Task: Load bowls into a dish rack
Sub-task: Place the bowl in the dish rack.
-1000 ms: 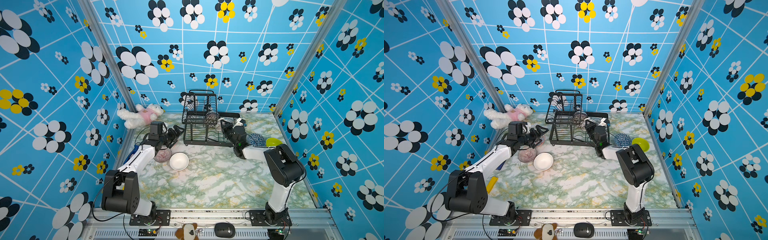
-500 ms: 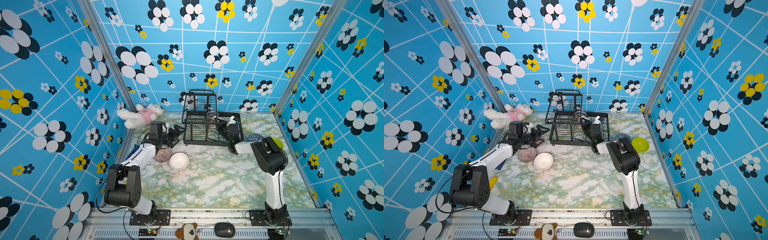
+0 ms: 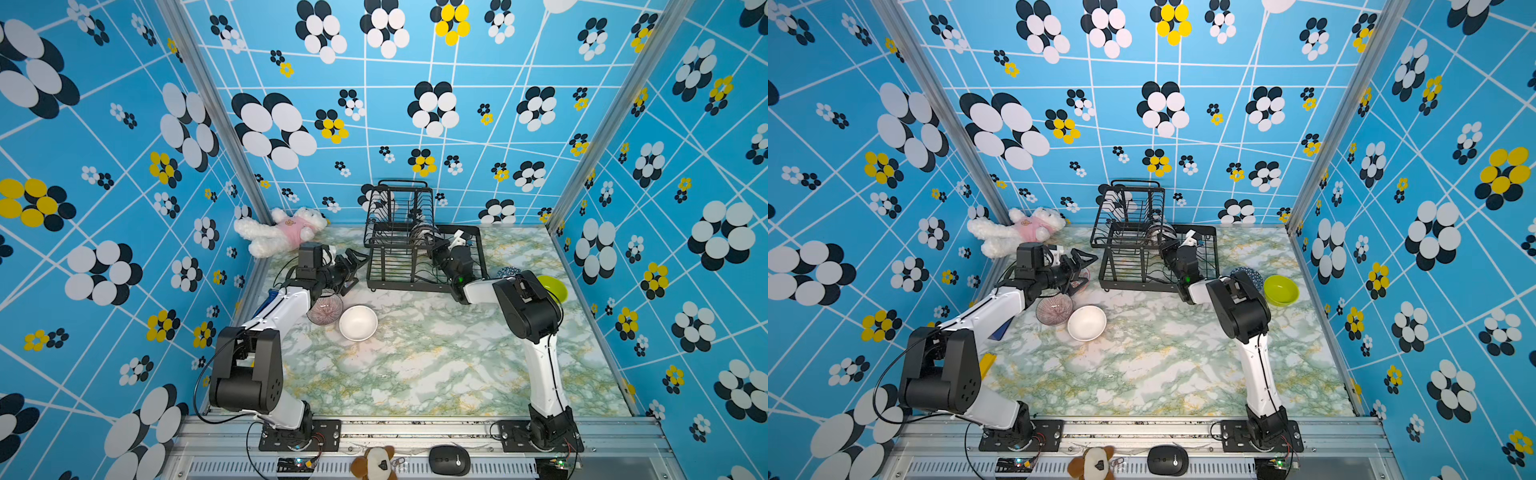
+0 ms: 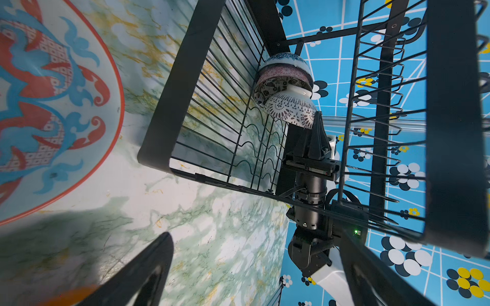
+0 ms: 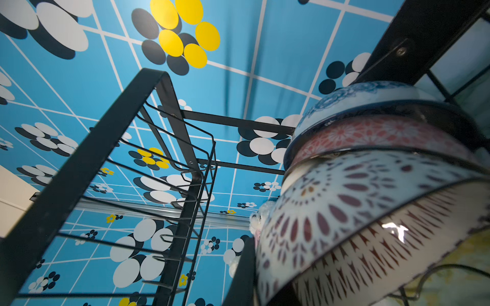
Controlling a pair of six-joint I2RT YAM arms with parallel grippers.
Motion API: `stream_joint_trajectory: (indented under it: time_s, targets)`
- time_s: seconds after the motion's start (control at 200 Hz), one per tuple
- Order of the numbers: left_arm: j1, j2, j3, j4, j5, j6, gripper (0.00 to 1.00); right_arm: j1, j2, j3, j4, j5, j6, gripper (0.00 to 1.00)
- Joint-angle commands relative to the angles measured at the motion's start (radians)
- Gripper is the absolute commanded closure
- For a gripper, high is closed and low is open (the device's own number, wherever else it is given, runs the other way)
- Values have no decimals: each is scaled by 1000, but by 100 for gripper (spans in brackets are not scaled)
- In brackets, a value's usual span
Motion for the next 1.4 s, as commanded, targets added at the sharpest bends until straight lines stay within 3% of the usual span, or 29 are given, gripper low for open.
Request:
stream_joint_trajectory:
  time_s: [0.0,0.32,0.715,1.115,1.4]
  targets:
    - [10,19,-19,25,21,-13,1,14,25,44,106,-14,4,100]
    - [11,23,-22,33,26,-20,1,30,70,72,104,2,24,100]
    - [13,25,-24,40,28,-29,1,33,2,1,38,64,101,99]
    - [13,21,-27,45,28,-34,1,33,-25,-22,-55,76,170,80]
    - [13,17,-30,47,30,-37,1,33,-44,-31,-71,70,181,76]
